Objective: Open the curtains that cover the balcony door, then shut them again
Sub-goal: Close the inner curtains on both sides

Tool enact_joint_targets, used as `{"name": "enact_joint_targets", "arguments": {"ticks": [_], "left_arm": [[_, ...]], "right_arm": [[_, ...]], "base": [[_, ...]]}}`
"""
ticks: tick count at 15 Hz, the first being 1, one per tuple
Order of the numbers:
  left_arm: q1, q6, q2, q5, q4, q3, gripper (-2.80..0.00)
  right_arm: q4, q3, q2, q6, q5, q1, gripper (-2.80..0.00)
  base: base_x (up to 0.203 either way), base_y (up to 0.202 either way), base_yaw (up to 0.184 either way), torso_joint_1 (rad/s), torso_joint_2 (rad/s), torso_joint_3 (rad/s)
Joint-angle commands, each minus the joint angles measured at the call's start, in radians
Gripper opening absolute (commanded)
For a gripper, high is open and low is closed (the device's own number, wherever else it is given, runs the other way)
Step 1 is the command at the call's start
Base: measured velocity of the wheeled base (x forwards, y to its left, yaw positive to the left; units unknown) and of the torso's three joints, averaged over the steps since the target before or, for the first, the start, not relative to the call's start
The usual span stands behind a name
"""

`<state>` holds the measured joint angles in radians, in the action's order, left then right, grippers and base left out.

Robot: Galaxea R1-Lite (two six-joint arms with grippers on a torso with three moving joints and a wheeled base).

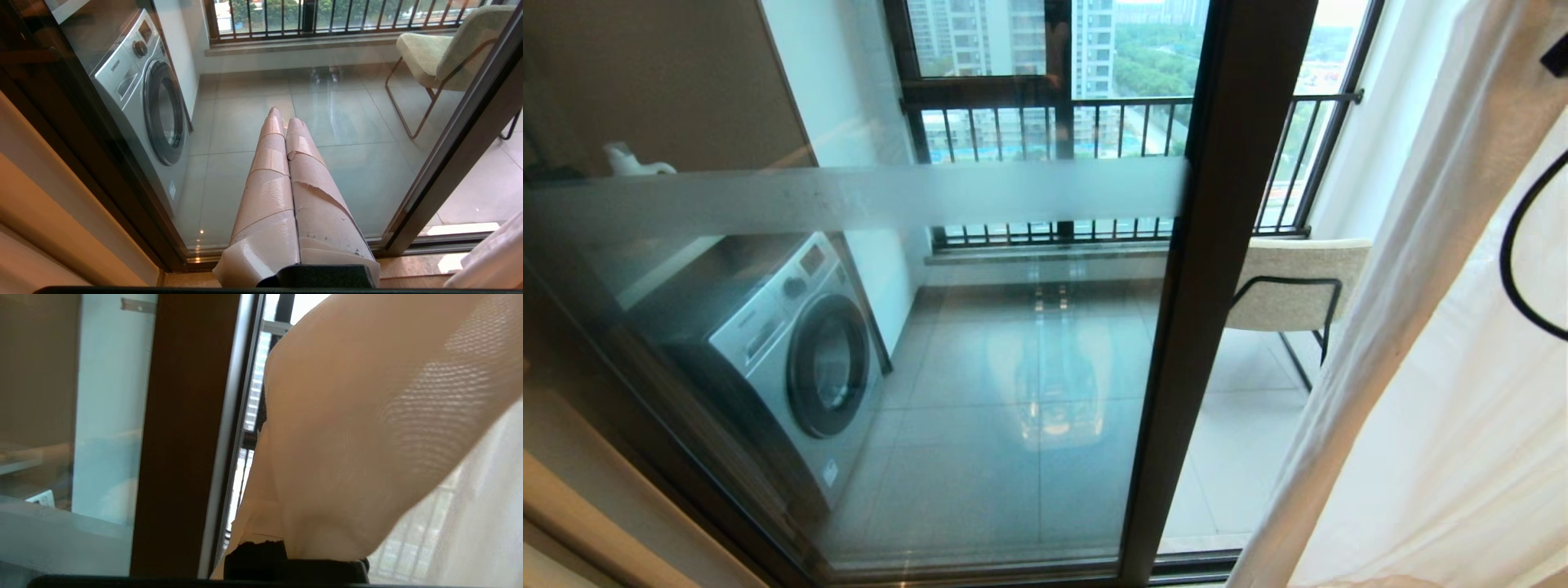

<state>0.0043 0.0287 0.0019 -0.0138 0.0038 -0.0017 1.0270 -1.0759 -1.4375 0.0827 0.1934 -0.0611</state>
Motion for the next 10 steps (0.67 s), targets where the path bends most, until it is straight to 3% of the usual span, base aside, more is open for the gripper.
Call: {"name": "enact_joint_targets", "arguments": {"ticks": [1, 10], "left_arm": [[0.000, 0.000, 0.000, 0.000, -0.001, 0.000, -2.80], [0.000, 0.000, 0.000, 0.000, 0.001, 0.000, -2.80]], "right_arm": [[0.004, -0.065, -0.055, 0.011, 0.001, -0.035, -2.80], [0.009, -0.308, -0.242, 0.096, -0.032, -0.267, -2.80]], "base": [[0.000, 0.000, 0.000, 0.000, 0.00, 0.000], [0.000, 0.000, 0.000, 0.000, 0.00, 0.000]]}}
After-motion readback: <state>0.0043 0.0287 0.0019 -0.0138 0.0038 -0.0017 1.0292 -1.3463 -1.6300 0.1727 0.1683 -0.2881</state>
